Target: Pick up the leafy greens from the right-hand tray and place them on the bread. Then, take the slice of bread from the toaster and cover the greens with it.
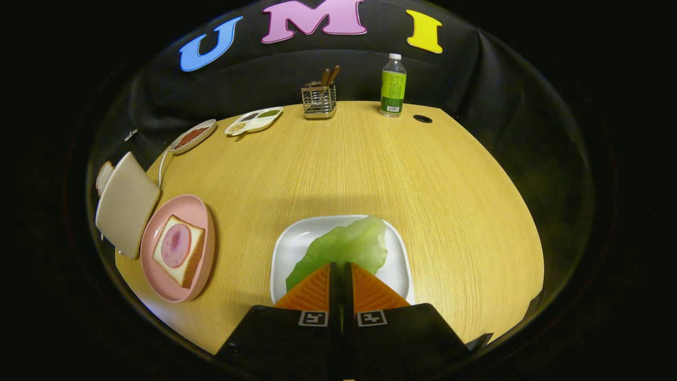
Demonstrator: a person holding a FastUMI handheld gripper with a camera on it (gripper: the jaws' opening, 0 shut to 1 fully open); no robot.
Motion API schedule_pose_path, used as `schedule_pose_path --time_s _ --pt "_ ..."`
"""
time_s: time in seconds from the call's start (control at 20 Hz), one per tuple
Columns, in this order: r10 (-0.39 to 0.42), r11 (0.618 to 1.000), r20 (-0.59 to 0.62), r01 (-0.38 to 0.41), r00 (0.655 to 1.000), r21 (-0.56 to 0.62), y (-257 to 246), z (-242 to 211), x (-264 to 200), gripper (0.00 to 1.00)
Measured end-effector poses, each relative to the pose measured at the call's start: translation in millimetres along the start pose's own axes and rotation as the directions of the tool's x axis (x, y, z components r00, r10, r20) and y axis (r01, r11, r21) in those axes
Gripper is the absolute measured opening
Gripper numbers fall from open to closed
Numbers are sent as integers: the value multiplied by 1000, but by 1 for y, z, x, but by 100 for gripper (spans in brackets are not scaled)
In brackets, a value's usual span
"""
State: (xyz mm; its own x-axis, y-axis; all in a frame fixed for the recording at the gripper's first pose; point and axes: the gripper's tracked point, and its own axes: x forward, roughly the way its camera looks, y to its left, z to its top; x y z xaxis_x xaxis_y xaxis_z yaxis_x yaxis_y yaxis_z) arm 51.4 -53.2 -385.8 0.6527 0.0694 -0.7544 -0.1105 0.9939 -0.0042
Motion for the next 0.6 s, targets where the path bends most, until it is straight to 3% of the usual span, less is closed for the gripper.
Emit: schedule_pose_path --time_s 0.6 --pt "161 985 89 -154 983 -79 10 58 -64 5"
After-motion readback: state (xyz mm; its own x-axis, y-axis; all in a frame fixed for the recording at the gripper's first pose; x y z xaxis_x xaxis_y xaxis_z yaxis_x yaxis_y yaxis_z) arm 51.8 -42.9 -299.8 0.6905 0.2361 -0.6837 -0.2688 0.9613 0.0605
